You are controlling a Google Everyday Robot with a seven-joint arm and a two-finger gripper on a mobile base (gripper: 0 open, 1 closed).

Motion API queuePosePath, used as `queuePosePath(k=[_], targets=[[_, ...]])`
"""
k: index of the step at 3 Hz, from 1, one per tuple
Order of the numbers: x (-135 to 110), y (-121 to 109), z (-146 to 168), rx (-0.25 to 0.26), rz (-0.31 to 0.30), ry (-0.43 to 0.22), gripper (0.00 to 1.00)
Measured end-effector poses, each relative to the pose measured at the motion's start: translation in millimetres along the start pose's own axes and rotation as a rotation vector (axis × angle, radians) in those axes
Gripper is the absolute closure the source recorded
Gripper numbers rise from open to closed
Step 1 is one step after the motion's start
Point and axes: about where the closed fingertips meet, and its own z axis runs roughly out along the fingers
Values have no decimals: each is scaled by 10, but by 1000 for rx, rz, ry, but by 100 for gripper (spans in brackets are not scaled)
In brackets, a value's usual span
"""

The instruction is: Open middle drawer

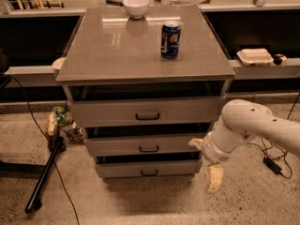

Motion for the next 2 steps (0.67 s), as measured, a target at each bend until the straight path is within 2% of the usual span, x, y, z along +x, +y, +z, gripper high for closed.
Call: queuePosePath(k=[1, 2], targets=[[0, 0, 1, 0, 0, 0, 0], [8, -42, 115, -10, -32, -19, 0]])
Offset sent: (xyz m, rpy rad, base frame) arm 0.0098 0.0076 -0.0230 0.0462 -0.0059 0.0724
